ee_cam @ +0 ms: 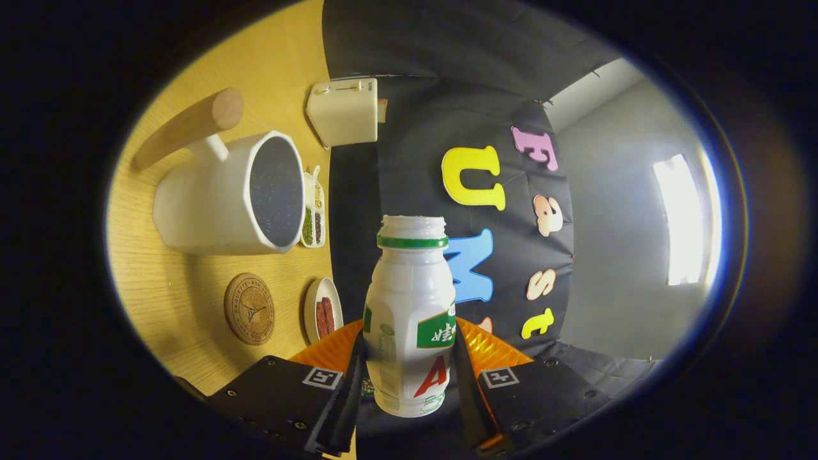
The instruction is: Take the bottle from table, then pour the juice into the cup, finally place the bottle on the coaster
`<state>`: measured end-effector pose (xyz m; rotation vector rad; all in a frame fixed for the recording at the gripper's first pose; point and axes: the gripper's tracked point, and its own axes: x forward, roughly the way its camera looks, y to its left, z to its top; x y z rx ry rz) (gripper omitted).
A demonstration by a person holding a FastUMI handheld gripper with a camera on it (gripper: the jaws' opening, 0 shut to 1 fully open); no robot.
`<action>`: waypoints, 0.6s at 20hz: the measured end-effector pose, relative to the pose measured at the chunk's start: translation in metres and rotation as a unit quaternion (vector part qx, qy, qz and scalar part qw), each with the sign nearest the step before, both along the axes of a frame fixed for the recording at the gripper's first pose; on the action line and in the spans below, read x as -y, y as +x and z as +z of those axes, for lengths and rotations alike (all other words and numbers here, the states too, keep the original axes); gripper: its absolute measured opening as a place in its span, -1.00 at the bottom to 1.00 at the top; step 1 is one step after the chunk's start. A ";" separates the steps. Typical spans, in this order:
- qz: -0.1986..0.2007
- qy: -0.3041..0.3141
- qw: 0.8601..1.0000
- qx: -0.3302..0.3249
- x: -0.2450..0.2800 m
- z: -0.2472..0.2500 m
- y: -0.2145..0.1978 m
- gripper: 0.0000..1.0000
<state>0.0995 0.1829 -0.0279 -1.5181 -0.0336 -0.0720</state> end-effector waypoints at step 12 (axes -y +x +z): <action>0.005 -0.082 0.997 0.008 -0.009 -0.001 0.000 0.29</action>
